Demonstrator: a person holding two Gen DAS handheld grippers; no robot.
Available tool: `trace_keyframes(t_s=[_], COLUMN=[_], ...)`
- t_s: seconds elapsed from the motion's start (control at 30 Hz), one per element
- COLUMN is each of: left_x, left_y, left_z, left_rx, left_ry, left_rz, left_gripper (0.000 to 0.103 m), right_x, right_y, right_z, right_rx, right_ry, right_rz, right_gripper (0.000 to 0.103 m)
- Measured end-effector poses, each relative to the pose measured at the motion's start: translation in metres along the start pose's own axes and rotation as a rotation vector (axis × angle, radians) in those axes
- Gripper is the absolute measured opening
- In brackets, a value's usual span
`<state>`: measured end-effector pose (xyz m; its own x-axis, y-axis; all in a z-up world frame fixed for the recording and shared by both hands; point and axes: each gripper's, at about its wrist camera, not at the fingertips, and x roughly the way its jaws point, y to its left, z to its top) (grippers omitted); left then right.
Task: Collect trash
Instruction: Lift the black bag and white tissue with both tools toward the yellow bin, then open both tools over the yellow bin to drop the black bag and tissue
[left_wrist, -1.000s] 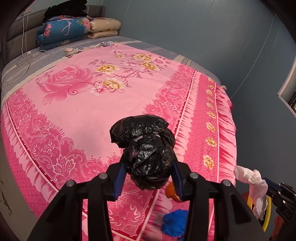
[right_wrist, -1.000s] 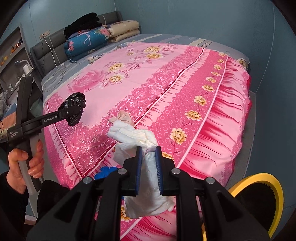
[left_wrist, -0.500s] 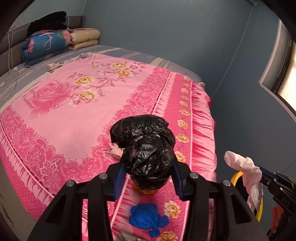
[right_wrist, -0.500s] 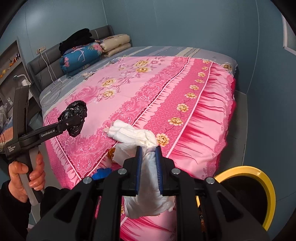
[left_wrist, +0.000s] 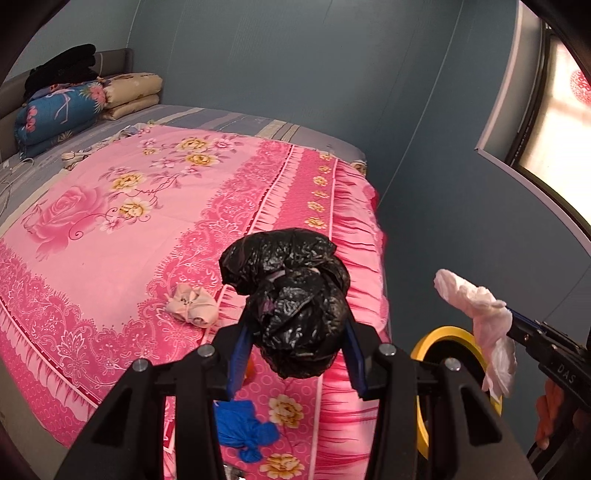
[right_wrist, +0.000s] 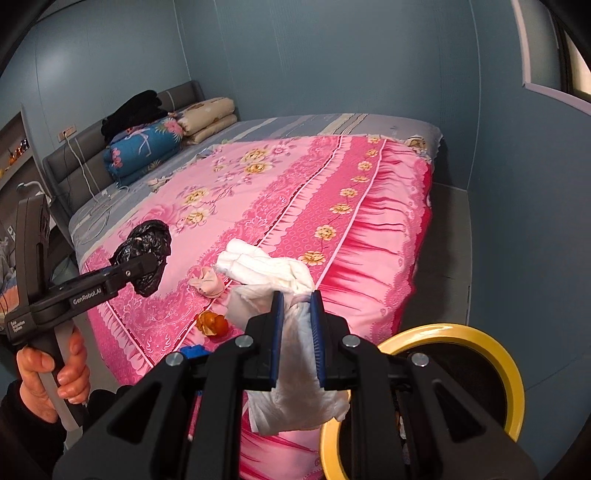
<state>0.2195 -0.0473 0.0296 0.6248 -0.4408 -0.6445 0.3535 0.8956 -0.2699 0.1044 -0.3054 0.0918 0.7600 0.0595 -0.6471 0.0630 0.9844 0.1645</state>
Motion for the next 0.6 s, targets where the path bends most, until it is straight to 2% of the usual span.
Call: trace_keyframes(t_s=[0.6], left_x=[0.006], left_y=[-0.107], left_z=[-0.028], left_rx=[0.139], left_ry=[0.037], left_rz=[-0.166], left_gripper=[0.041], right_x=[-0.047], right_y=[-0.059], right_z=[-0.006], right_rx=[0.141], right_ry=[-0.065], right_rz=[-0.082], right_gripper=[0.015])
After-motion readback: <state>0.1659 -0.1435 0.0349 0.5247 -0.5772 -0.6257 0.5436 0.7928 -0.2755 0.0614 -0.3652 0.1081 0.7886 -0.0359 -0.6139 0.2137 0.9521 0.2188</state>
